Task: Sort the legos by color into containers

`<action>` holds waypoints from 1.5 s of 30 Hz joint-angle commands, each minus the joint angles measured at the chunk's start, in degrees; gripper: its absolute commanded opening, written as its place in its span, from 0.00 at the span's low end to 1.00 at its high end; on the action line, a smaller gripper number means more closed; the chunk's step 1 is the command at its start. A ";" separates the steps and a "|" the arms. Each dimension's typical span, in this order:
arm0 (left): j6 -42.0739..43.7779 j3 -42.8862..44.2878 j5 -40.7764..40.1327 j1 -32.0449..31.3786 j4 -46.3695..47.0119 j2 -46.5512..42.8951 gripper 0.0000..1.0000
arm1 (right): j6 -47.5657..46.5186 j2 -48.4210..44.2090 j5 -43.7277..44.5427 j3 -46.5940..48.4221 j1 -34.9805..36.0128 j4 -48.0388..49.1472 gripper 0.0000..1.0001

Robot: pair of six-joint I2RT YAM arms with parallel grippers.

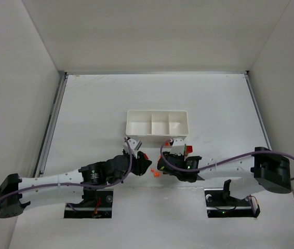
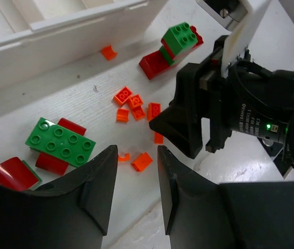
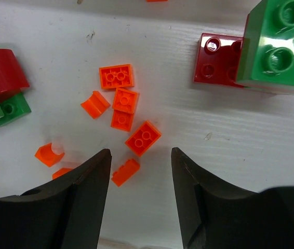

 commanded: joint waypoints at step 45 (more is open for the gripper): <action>-1.60 -2.03 -5.62 -14.17 7.30 13.95 0.56 | -14.17 -23.36 1.24 -1.06 -7.84 9.20 0.20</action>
